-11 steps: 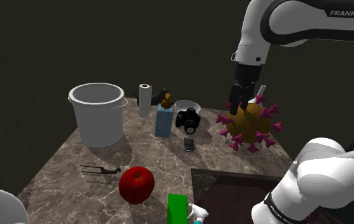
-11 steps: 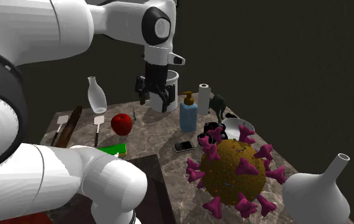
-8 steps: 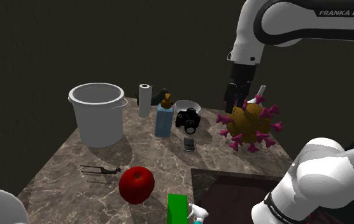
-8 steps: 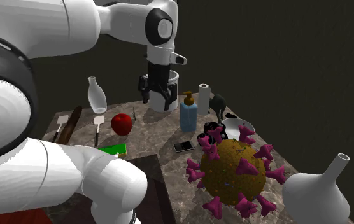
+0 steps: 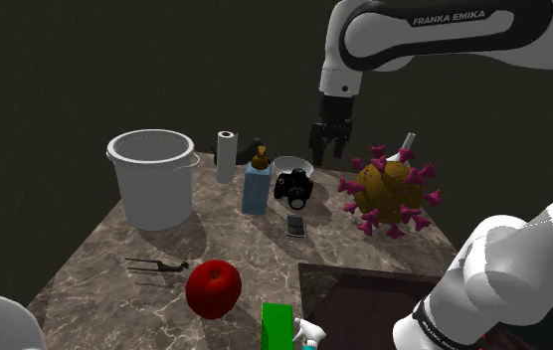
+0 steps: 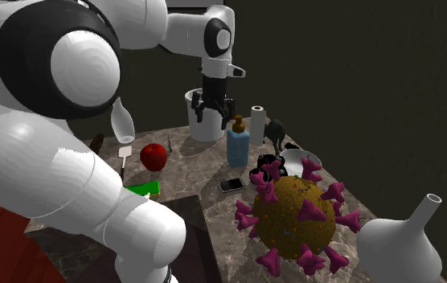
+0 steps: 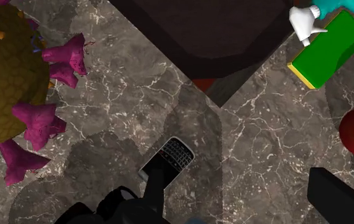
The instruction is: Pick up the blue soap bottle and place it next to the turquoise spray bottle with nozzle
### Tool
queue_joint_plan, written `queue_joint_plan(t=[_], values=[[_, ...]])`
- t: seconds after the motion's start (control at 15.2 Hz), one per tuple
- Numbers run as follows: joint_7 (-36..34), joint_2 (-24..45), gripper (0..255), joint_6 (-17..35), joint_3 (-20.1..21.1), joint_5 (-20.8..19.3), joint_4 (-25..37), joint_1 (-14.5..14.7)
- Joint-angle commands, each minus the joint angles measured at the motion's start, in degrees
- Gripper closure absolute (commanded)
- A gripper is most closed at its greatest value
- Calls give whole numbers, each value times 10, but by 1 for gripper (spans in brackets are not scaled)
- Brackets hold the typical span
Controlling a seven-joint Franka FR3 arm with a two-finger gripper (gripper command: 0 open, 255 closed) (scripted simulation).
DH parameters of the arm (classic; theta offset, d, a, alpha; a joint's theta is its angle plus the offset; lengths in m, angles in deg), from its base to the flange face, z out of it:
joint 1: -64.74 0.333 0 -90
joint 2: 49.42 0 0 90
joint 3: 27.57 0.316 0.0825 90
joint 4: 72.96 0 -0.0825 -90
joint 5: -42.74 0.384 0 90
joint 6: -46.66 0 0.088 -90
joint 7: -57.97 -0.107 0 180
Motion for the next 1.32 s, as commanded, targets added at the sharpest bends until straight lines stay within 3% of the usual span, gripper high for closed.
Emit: queue_joint_plan(t=[0.0, 0.59, 1.12, 1.25], values=[[-3, 47, 0, 17, 1, -5, 33, -1], [-25, 245, 0, 41, 8, -28, 220, -1], [-41, 437, 0, 5, 7, -51, 458, 5], [-41, 439, 0, 13, 7, -51, 453, 5]])
